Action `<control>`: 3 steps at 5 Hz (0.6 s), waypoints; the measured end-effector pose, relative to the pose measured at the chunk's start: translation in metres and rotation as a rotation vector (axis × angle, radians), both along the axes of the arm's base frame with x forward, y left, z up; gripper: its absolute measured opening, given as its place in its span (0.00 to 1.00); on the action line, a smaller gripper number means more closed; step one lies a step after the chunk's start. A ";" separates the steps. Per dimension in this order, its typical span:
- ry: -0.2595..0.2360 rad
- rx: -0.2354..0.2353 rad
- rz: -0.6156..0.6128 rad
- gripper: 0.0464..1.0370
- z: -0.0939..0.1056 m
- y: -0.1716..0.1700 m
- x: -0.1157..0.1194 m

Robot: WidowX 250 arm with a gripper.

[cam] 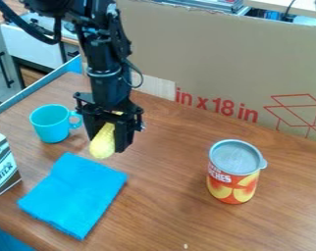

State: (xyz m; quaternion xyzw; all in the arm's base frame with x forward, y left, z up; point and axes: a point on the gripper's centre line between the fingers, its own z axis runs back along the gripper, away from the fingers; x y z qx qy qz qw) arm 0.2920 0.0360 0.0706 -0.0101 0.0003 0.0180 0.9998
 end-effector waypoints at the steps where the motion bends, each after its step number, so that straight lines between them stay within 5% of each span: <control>1: -0.001 -0.036 0.000 0.63 -0.010 0.013 0.014; 3: 0.071 -0.036 0.001 0.63 -0.026 0.027 0.037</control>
